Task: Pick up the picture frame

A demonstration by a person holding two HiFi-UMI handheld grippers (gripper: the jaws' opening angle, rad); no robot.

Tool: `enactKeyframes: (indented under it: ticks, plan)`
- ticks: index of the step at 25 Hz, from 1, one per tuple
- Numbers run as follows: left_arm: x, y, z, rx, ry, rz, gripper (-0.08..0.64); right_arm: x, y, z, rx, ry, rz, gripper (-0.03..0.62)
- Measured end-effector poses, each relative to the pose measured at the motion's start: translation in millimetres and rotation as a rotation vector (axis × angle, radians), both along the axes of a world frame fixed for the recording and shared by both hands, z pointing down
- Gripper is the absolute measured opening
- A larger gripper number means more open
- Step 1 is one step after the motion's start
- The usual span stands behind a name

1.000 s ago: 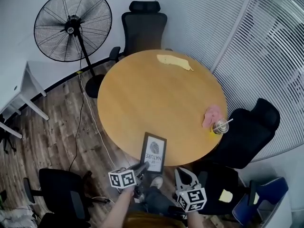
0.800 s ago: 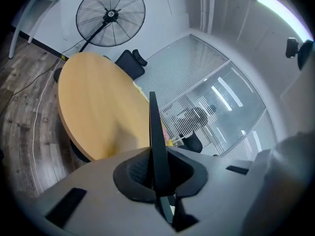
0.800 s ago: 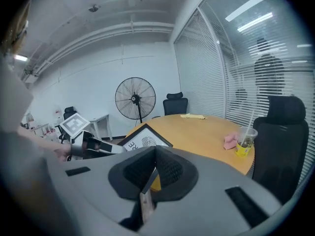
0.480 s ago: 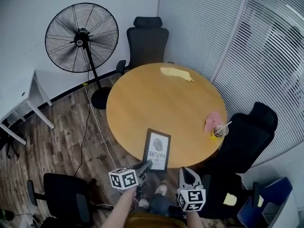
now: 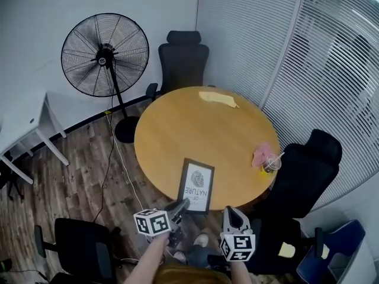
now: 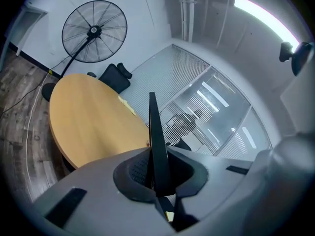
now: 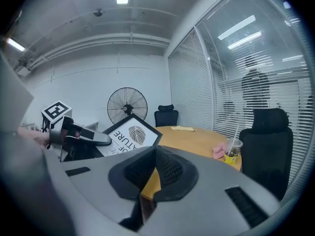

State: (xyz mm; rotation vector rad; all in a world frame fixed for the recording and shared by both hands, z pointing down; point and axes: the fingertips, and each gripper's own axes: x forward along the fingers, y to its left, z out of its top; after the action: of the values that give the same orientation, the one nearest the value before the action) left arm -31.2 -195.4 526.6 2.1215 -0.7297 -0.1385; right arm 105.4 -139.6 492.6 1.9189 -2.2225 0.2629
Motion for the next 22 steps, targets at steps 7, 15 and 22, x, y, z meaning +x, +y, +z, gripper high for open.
enactKeyframes:
  ticks: [7, 15, 22]
  plan:
    - [-6, -3, -7, 0.006, 0.029, -0.016, 0.055, 3, 2, -2, 0.009, 0.006, 0.016, 0.014]
    - [-10, -3, -9, 0.002, 0.036, -0.027, 0.055, 5, 0, -2, -0.004, 0.01, 0.017, 0.014]
    - [-19, -4, -8, -0.004, 0.048, -0.05, 0.055, 5, 0, 2, -0.015, 0.009, 0.011, 0.014]
